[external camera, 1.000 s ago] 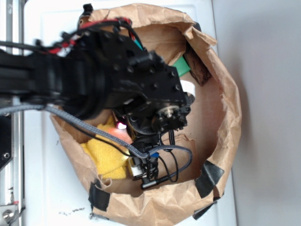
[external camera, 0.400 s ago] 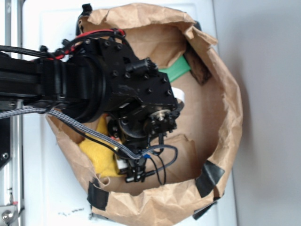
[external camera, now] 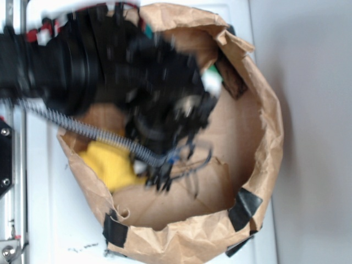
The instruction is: Grab the yellow cloth.
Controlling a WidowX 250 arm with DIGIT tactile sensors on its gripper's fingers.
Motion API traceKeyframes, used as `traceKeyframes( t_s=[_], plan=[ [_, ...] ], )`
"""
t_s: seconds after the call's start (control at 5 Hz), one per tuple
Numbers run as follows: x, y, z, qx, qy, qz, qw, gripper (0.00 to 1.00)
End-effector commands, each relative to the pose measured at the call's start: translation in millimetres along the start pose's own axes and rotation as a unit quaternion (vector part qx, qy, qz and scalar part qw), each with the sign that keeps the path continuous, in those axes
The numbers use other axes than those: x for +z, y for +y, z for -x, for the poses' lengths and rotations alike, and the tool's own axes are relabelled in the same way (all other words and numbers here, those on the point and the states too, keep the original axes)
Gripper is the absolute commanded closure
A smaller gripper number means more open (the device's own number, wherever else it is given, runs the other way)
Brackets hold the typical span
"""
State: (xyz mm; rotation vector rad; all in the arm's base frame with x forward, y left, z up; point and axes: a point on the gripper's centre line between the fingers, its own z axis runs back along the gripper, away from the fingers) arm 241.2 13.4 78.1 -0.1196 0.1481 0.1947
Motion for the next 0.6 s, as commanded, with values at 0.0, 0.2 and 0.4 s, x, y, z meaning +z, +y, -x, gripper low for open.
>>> traceKeyframes(
  t_s=[0.0, 0.2, 0.4],
  plan=[
    [57, -1, 9, 0.039, -0.159, -0.057, 0.985, 1.00],
    [66, -7, 17, 0.108, -0.237, -0.086, 0.962, 1.00],
    [68, -12, 11, 0.086, -0.224, -0.118, 0.964, 1.00]
  ],
)
